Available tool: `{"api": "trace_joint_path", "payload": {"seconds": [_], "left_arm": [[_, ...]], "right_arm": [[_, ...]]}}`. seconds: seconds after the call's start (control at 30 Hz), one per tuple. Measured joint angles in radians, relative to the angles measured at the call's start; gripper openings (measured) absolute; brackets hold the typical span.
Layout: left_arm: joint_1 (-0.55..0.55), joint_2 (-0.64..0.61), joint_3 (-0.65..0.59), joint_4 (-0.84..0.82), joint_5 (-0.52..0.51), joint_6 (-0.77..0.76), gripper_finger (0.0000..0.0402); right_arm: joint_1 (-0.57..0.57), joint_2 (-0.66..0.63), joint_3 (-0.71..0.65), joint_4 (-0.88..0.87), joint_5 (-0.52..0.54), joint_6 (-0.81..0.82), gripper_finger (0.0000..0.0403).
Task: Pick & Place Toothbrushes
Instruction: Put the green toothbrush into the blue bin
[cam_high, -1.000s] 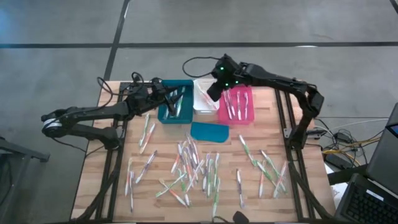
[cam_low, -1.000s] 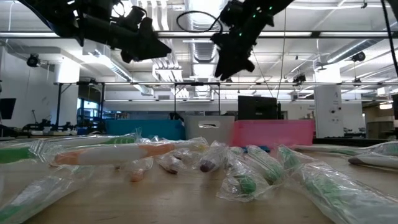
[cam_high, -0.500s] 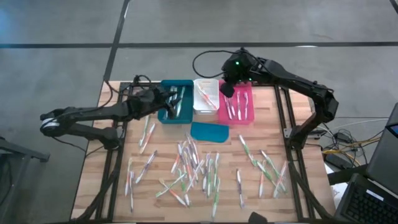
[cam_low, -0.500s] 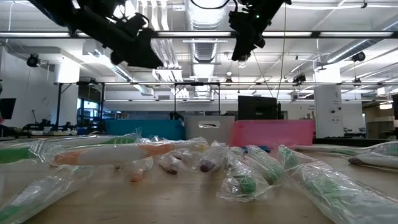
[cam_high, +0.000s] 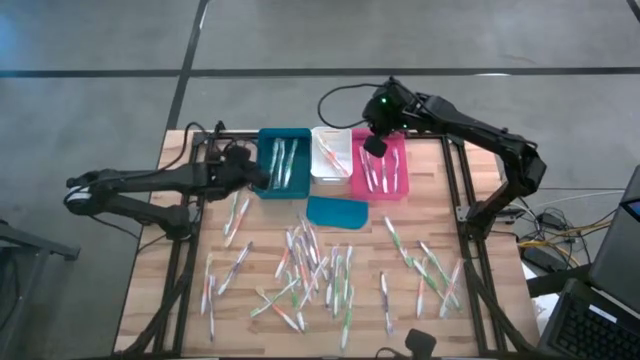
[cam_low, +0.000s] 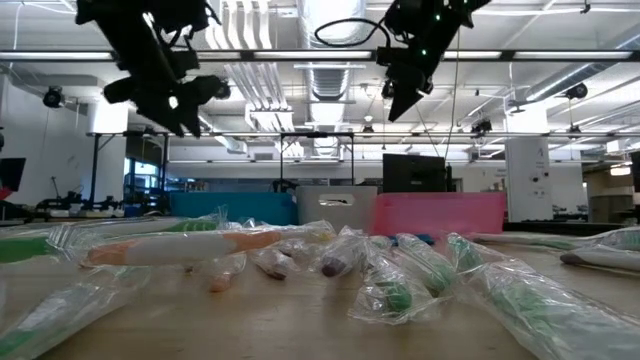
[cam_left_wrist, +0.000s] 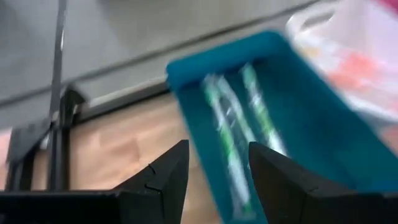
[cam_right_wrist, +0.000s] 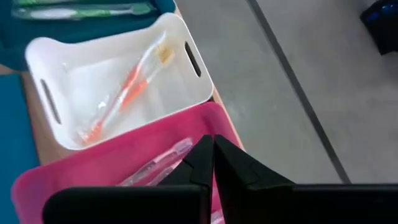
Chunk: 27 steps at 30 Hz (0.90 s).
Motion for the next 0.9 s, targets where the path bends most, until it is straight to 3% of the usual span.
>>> {"api": "trace_joint_path", "payload": {"seconds": [0.3,0.7,0.9], "left_arm": [[0.018,0.033,0.000,-0.228,0.150,-0.201,0.0172],[0.048,0.146,-0.001,-0.447,0.357,-0.315,0.0172],[0.062,0.211,-0.006,-0.442,0.418,-0.262,0.0172]], "right_arm": [[-0.059,0.000,-0.143,0.167,-0.249,-0.047,0.0008],[-0.061,0.000,-0.273,0.344,-0.266,-0.105,0.0008],[-0.060,0.000,-0.274,0.348,-0.266,-0.135,0.0008]]}}
